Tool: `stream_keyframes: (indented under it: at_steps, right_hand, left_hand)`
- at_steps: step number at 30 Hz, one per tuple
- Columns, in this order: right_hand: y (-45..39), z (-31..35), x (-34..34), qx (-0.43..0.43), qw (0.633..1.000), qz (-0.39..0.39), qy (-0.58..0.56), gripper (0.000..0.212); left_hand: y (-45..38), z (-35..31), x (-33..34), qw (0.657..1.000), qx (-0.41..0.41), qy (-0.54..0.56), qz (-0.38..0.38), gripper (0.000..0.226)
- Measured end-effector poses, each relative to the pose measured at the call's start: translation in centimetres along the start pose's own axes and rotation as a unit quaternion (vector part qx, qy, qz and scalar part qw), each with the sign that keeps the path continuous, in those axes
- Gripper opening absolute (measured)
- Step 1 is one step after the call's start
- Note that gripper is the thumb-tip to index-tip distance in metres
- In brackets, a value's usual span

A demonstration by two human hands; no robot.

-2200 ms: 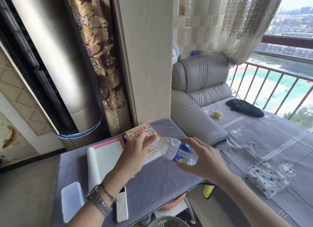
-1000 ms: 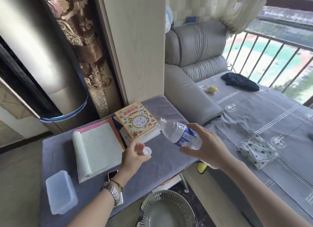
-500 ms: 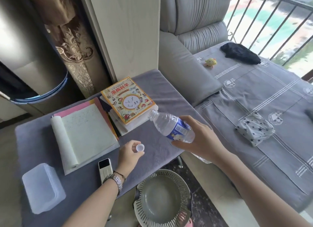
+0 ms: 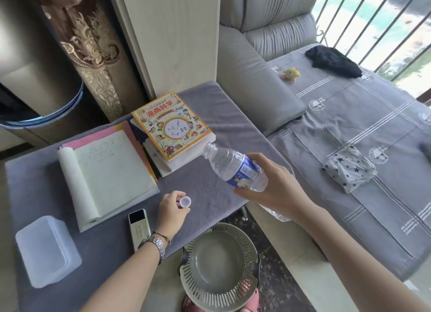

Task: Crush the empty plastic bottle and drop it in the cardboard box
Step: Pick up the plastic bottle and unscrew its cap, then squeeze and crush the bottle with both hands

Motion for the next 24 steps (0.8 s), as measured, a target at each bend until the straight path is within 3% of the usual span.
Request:
stream_keyframes:
  at_steps: [6, 9, 12, 16, 21, 24]
  right_hand:
    - [0.2, 0.3, -0.2, -0.016, 1.000, -0.003, -0.010, 0.062]
    - [0.5, 0.8, -0.6, -0.027, 0.999, -0.008, -0.030, 0.062]
    - [0.8, 1.9, -1.3, -0.042, 0.996, -0.020, -0.072, 0.058]
    - [0.8, 4.3, -2.7, -0.087, 0.986, -0.033, -0.140, 0.058]
    - [0.9, 7.2, -5.4, -0.129, 0.961, -0.073, -0.232, 0.052]
    - [1.0, 8.9, -6.7, -0.151, 0.945, -0.071, -0.283, 0.051]
  left_hand:
    - [-0.1, 0.4, 0.2, 1.000, -0.022, 0.009, 0.016, 0.058]
    - [1.1, -0.1, -1.2, 0.998, -0.018, 0.054, -0.038, 0.062]
    - [3.2, -1.9, -3.0, 0.981, 0.019, 0.178, -0.080, 0.056]
    - [5.8, -7.4, -6.2, 0.944, 0.076, 0.316, -0.053, 0.043]
    - [9.9, -14.2, -10.6, 0.918, 0.152, 0.365, -0.016, 0.034]
    - [12.3, -17.6, -13.0, 0.904, 0.204, 0.376, 0.002, 0.054]
Point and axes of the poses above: each hand's wrist, its own y-axis away from the middle knuckle, its own x-axis out of the palm, z = x × y, the point moved 6 cm from there along -y, towards the middle knuckle, and after that the axes turned 5 degrees about z, right-handed, at the moved point
